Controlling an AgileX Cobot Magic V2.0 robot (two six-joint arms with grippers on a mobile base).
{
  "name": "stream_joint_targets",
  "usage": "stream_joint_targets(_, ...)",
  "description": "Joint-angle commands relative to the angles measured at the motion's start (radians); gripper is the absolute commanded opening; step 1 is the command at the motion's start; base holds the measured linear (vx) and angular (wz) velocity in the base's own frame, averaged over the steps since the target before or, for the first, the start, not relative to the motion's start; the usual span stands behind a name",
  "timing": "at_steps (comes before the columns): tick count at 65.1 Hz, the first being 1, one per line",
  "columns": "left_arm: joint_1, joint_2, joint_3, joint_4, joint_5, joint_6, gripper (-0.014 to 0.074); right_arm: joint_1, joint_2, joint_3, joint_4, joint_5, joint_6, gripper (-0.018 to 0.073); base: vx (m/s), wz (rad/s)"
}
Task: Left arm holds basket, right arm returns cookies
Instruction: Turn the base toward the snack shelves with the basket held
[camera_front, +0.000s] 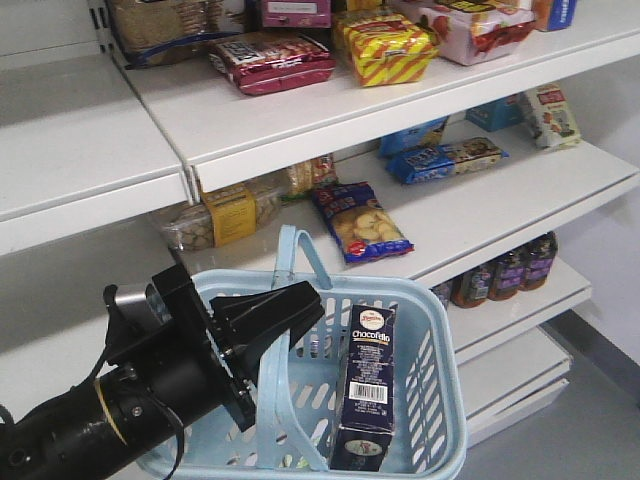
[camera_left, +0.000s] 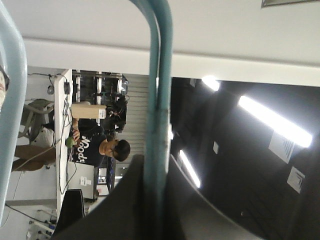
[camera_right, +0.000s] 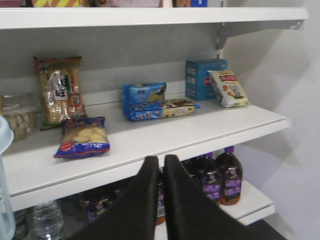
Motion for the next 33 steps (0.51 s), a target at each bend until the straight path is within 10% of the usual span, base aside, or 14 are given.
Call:
stream_joint_targets(1, -0.005, -0.034, -0.027, -0.026, -0.278, -0.001, -0.0003, 0.0, -0.011, 0.018, -0.007, -0.068, -0.004, -0.0006, 0.1, 0.4)
stream_joint_targets(33, -0.005, -0.034, -0.027, -0.026, -0.278, -0.001, -0.0003, 0.0, -0.011, 0.018, -0.007, -0.068, -0.004, -0.0006, 0.05, 0.27)
